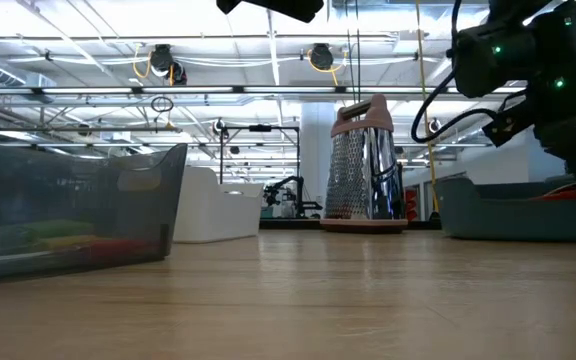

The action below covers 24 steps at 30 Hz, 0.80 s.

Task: Pick & Place Kitchen Items
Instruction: Put the red spoon into the blue bin

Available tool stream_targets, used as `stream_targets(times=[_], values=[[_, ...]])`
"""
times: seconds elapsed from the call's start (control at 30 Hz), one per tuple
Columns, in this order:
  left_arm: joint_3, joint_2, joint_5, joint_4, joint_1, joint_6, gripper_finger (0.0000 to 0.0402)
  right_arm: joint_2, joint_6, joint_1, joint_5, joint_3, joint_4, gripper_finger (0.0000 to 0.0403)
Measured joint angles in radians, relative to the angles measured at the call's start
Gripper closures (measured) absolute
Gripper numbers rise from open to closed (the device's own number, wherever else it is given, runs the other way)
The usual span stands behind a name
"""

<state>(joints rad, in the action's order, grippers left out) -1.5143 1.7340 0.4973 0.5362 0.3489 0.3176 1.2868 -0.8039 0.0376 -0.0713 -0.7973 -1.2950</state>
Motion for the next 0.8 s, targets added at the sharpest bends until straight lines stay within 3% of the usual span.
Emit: stream_targets(times=[0.17,0.37,0.57,0.8], values=[[0.0,0.0,0.0,0.0,-0.001,0.0,0.0305,0.0,0.003,0.0,0.048,-0.055,-0.057,0.0333],[0.0,0.0,0.0,-0.001,-0.001,0.0,0.0305,0.0,0.061,-0.006,0.047,-0.158,-0.132,0.0348],[0.0,0.0,0.0,-0.002,-0.001,0.001,0.0305,0.0,0.18,-0.054,-0.028,-0.238,-0.276,0.0338],[0.0,0.0,0.0,-0.004,-0.001,0.001,0.0305,0.019,0.354,-0.173,-0.06,-0.214,-0.278,0.0341]])
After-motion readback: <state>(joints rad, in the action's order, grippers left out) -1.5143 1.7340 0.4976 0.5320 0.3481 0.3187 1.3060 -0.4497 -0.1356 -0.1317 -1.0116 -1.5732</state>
